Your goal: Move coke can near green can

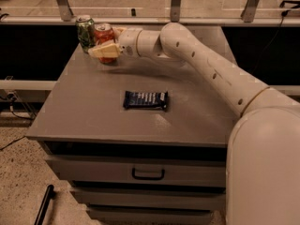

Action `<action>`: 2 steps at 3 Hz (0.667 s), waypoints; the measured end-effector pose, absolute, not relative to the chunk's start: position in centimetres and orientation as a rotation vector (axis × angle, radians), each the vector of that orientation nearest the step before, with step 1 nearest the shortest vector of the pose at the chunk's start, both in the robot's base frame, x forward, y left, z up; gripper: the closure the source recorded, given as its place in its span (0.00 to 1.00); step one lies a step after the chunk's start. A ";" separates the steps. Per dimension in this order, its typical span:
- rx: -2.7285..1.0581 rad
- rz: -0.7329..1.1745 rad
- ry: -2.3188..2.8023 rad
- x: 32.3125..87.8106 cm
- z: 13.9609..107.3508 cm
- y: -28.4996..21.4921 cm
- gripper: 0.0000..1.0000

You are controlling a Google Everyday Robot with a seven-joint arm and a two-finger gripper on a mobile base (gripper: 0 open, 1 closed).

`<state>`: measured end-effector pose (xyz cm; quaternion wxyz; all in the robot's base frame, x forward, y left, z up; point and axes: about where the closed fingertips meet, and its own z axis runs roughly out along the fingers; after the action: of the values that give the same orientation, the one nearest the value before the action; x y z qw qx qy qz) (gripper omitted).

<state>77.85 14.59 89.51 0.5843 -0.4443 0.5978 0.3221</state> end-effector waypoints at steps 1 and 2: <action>-1.031 0.742 1.402 77.6 89.5 13.8 0.00; -1.012 0.712 1.423 77.0 89.5 11.5 0.00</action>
Offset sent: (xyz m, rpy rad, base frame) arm -0.0160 -0.0714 0.0010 -0.0289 0.0039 -0.1023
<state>76.98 11.48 89.52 0.5875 -0.4343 0.6107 0.3054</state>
